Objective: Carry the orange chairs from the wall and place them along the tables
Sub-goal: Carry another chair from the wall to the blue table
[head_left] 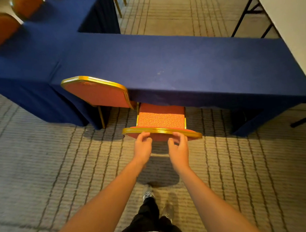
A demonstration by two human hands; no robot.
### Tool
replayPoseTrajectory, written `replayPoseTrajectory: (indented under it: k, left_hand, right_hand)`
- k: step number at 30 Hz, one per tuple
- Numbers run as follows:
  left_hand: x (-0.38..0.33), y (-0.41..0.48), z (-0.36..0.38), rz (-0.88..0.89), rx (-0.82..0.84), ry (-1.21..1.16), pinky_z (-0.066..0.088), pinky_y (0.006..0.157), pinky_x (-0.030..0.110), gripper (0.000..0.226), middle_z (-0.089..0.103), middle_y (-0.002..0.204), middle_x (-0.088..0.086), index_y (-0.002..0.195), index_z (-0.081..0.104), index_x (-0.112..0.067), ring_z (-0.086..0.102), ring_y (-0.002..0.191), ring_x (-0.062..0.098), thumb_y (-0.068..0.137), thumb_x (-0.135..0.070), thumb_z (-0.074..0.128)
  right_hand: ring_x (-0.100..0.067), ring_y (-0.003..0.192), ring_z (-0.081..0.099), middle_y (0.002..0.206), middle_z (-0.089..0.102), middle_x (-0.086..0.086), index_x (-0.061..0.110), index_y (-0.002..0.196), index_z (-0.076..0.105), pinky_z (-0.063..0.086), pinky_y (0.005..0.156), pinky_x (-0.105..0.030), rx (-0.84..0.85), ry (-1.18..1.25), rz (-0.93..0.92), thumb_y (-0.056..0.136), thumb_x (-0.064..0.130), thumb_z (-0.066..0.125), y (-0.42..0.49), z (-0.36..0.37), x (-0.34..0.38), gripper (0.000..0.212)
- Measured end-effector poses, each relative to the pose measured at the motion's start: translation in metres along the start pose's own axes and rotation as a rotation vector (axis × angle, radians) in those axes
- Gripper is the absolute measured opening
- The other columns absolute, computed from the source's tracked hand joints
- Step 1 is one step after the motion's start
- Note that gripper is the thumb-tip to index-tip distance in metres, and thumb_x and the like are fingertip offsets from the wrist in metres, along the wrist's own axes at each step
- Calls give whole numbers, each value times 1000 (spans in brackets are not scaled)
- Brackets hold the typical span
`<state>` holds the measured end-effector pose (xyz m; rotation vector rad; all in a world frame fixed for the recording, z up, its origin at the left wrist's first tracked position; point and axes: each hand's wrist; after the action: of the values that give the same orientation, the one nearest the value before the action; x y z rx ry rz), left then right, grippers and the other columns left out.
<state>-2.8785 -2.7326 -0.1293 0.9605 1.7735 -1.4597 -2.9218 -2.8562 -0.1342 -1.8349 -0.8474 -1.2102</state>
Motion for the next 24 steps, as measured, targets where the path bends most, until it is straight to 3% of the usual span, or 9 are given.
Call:
replayPoseTrajectory:
  k: [1,3,5,7,9,12,18,21,24]
  left_hand:
    - [2,-6,-1,-72,1,-82,49,80,29,27,63,107,1,127,60,-12,59,89,16,102,-10,52]
    - [4,-11,-2,-264,70,-299,49,95,38,31,60,123,5,135,54,-12,60,111,21,105,-19,50]
    - [6,-7,-5,-411,149,-476,45,105,44,44,50,144,12,146,43,-10,50,135,32,106,-28,48]
    - [2,8,-5,-483,163,-600,43,109,47,57,43,152,14,153,34,-8,45,140,37,105,-35,50]
    - [-9,27,-5,-515,167,-707,43,110,48,66,39,156,14,155,31,-7,44,140,38,103,-40,54]
    - [-27,57,-1,-591,234,-832,46,107,50,60,53,142,22,143,46,-5,56,125,37,100,-46,57]
    - [-26,93,11,-632,203,-889,43,104,63,48,58,131,24,136,49,-6,54,123,44,102,-38,58]
    - [-21,106,18,-608,175,-841,44,98,61,41,57,137,24,136,51,-5,54,124,41,105,-31,52]
    - [-18,119,23,-578,162,-782,46,98,60,29,57,133,25,128,51,-6,57,113,40,102,-17,44]
  right_hand:
    - [-10,95,60,117,59,-1,28,115,57,52,84,-33,-26,105,84,98,24,59,-2,2,0,18]
    - [-14,96,62,119,62,-9,17,123,56,55,88,-38,-28,257,258,100,24,58,2,5,-1,23]
    - [-20,109,61,124,59,-11,9,133,51,55,93,-38,7,376,426,102,28,56,5,11,-7,37]
    - [-28,122,57,130,53,-13,10,140,46,53,98,-40,43,492,533,103,34,54,11,15,-9,44]
    - [-32,127,54,135,50,-15,12,143,43,49,104,-43,59,597,567,103,38,53,24,19,-7,49]
    - [-27,123,59,136,58,-11,15,146,44,46,109,-42,58,706,595,100,46,55,53,27,-3,56]
    - [-30,111,66,126,65,-15,15,141,47,54,99,-49,-15,835,738,95,53,61,86,50,-7,62]
    - [-33,109,64,123,64,-18,15,136,48,51,100,-53,-12,899,773,98,50,56,99,50,-11,53]
    - [-34,102,64,121,62,-20,10,127,51,53,95,-54,-37,935,795,97,33,56,113,49,-12,39]
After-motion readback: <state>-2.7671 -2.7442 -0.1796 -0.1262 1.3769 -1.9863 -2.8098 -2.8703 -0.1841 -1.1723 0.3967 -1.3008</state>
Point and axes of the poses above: each hand's wrist, its own y-axis towards the middle knuckle, its own z-axis out of the palm, x = y × z
